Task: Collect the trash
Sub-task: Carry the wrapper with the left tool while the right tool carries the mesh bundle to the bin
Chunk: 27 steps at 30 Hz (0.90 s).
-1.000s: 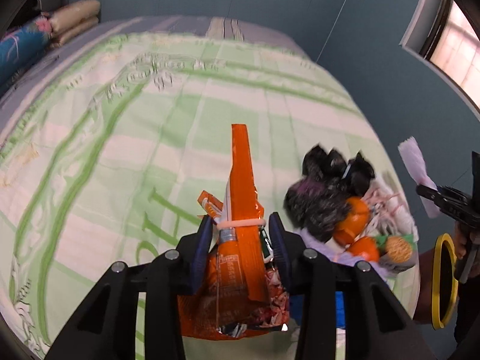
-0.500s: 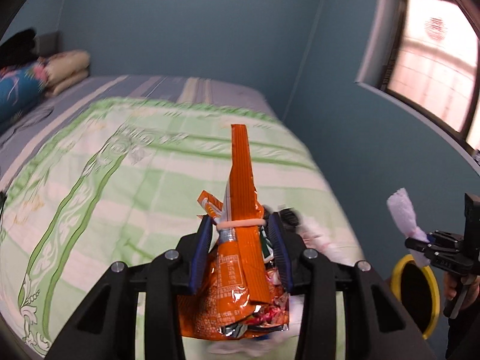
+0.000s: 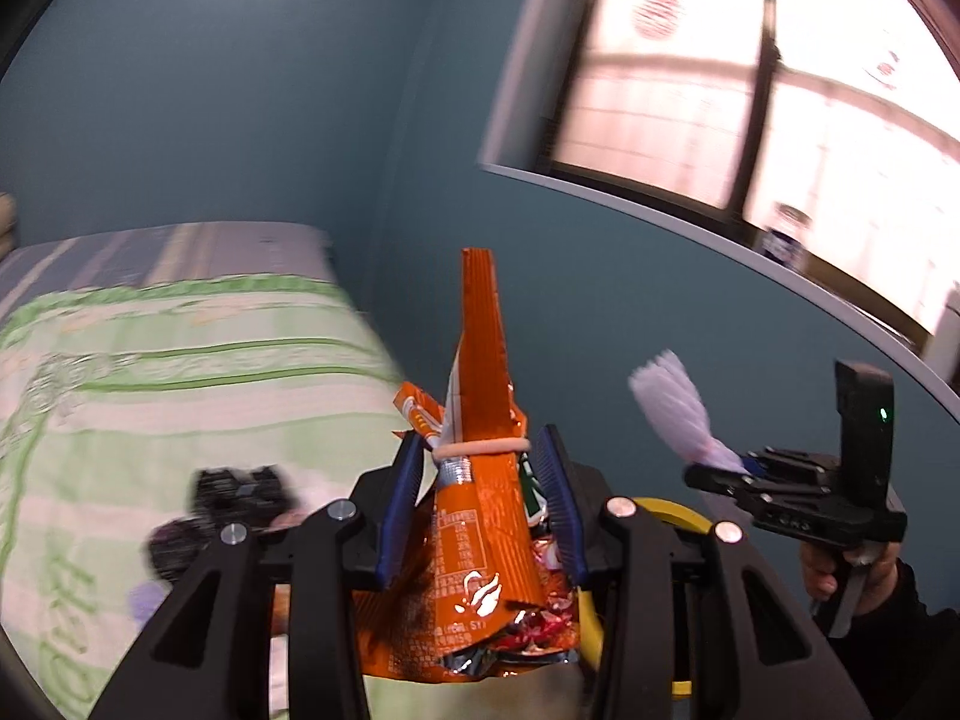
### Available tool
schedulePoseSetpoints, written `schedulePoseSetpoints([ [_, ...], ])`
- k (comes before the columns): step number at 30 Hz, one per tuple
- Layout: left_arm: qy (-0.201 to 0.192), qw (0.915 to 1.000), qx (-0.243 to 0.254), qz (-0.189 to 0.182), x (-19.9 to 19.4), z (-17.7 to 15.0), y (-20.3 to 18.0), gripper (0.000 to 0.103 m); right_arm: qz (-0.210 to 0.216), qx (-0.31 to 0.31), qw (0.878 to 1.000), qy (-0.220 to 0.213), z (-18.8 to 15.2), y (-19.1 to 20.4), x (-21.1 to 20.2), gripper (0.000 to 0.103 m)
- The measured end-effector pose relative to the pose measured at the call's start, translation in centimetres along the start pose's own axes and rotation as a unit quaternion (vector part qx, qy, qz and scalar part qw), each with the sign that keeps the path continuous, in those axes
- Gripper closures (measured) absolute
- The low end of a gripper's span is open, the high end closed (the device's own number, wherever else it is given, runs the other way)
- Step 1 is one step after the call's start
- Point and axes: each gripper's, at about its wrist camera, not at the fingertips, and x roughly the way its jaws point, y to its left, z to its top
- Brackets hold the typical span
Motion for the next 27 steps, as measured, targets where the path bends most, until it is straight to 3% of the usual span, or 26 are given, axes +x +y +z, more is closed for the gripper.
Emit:
schedulePoseSetpoints([
  [6, 0.040, 0.9967, 0.023, -0.067, 4.1, -1.5, -6.2, 0.066, -0.033, 0.038, 0.999, -0.010, -1.2, -3.6, -2.9, 0.074],
  [14, 0.110, 0.9871, 0.042, -0.108, 9.6, -4.4, -10.9, 0.066, -0.048, 0.088, 0.995, 0.003, -3.6, -6.9, -3.3, 0.074],
  [27, 0.188, 0.9710, 0.071, -0.129, 14.9, -9.0, -15.1, 0.066, -0.038, 0.155, 0.985, 0.060, -7.0, -9.8, -0.9, 0.074],
])
